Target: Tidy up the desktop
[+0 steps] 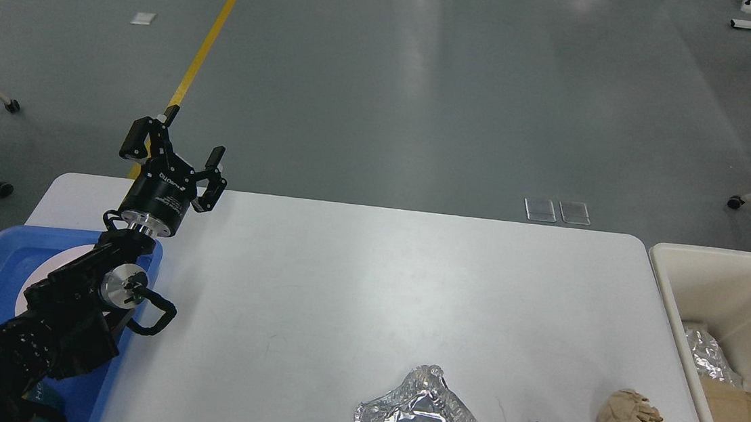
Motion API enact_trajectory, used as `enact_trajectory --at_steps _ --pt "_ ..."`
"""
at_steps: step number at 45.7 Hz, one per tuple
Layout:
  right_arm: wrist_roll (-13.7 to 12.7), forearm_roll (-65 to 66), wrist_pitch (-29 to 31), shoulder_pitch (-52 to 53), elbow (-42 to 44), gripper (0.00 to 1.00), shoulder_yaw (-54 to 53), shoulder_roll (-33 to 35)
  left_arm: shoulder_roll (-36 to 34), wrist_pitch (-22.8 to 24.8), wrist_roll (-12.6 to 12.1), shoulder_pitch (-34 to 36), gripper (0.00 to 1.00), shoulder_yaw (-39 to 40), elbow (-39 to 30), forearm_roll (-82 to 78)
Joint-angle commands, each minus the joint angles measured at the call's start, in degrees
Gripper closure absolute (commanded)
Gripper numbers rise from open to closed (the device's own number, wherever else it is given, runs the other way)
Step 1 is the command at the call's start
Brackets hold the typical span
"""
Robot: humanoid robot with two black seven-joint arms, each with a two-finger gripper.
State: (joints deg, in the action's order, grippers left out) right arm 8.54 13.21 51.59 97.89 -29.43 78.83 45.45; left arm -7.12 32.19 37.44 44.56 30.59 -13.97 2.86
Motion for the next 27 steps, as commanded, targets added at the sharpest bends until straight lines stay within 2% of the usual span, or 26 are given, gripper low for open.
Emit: enact_trajectory --at_steps 1,14,27 --pt "0.0 2.7 3.4 6.3 0.0 0.00 0.0 -0.2 0.0 0.0 0.0 0.0 0.03 0.0 0.0 0.0" --pt "0.1 5.0 3.4 16.0 -2.4 0.00 -0.2 -2.6 0.0 0.0 0.0 0.0 0.03 0.0 0.0 0.0" --pt "0.2 4.8 3.4 23.7 -11.3 0.00 -0.6 -11.1 -0.1 0.0 0.0 0.0 0.03 0.0 0.0 0.0"
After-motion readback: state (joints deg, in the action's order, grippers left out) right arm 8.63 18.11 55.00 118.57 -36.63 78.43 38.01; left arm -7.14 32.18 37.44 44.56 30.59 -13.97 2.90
